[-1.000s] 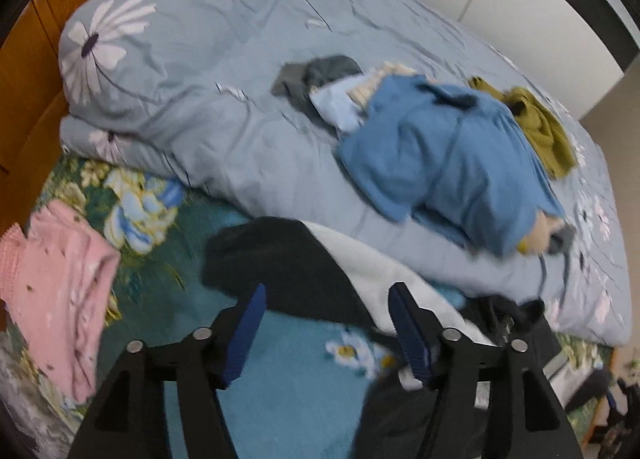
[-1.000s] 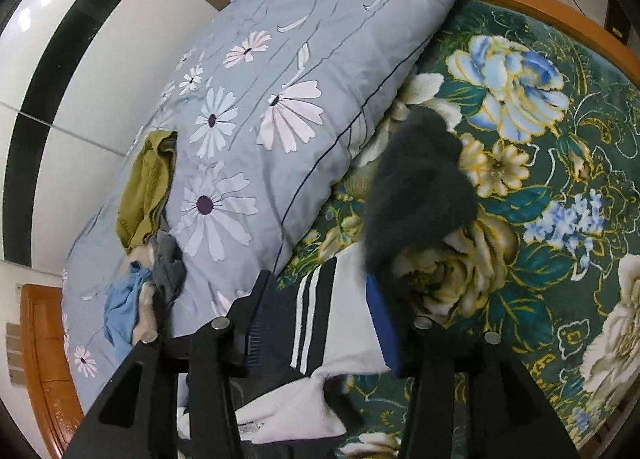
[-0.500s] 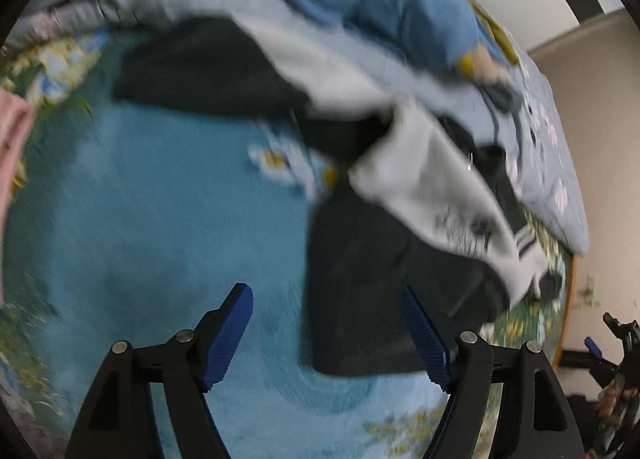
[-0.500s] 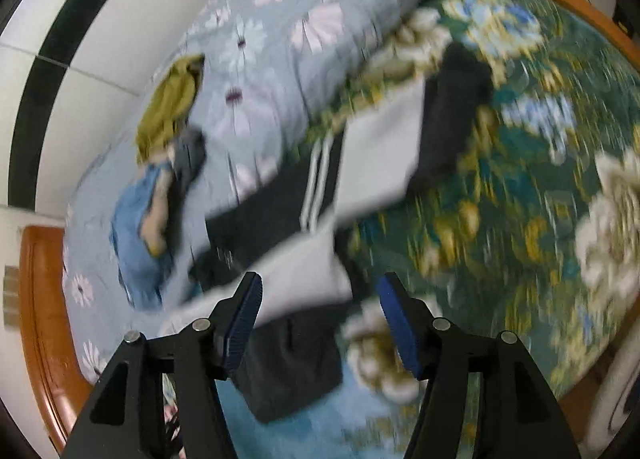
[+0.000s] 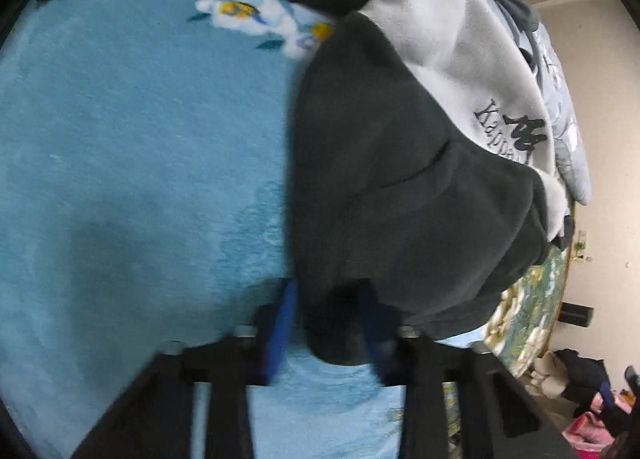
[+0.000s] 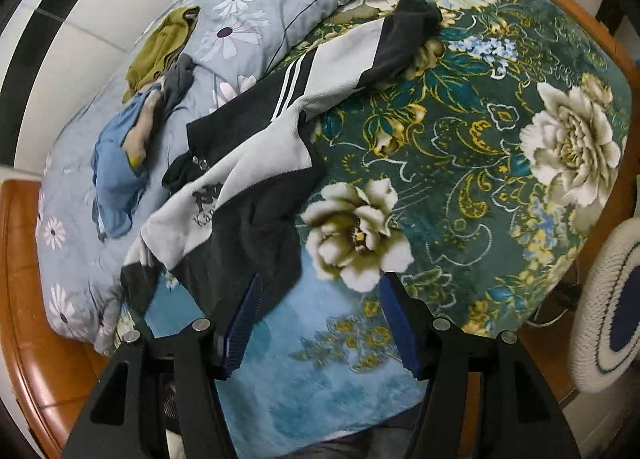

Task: Fold clothes
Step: 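Lay the sweatshirt flat on the teal blanket with both grippers, then grasp the sweatshirt hem with the left gripper and pull it straight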

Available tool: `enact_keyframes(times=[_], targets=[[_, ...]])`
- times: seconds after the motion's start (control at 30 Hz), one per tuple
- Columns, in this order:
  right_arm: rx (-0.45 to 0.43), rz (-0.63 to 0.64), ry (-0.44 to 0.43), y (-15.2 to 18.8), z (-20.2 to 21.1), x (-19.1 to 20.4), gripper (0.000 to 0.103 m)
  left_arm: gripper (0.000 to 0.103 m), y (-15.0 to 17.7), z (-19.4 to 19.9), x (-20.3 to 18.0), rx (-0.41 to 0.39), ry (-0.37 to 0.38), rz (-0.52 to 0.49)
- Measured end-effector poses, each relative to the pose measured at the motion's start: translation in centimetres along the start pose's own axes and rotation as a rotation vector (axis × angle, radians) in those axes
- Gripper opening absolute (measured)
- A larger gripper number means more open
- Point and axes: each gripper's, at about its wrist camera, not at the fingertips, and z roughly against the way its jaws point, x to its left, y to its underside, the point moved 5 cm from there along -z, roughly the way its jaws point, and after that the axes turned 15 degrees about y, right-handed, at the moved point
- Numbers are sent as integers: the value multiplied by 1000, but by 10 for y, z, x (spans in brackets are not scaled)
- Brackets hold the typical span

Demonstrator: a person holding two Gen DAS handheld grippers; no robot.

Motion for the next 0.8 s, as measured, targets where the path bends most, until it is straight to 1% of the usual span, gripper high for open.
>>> enact_keyframes(times=[0.1, 0.17, 0.2, 0.3, 0.4, 0.47, 0.5, 0.57, 0.67, 0.73, 0.8], targets=[[-8, 14, -3, 3, 4, -2, 62, 9, 2, 5, -16, -7, 8, -28], [-5, 8, -19, 4, 3, -2, 62, 8, 4, 15, -33, -28, 32, -59], [1, 5, -29, 3, 0, -2, 62, 7, 4, 25, -44, -48, 61, -73], [36, 11, -64, -1, -17, 5, 63, 6, 3, 65, -78, -130, 180, -78], [83, 28, -103, -8, -43, 17, 62, 6, -10, 92, -108, -190, 203, -120], [127, 46, -126, -19, -67, 28, 62, 6, -21, 102, -115, -226, 186, -113], [141, 57, -133, -25, -78, 33, 62, 3, -26, 106, -118, -244, 175, -107], [154, 85, -143, -40, -97, 43, 62, 3, -37, 114, -124, -279, 154, -95], [171, 124, -158, -71, -132, 58, 62, 3, -54, 127, -133, -332, 122, -76], [196, 132, -156, -87, -155, 63, 62, 3, -58, 122, -133, -335, 54, -70], [217, 141, -158, -99, -176, 66, 62, 3, -55, 117, -130, -341, 21, -42]])
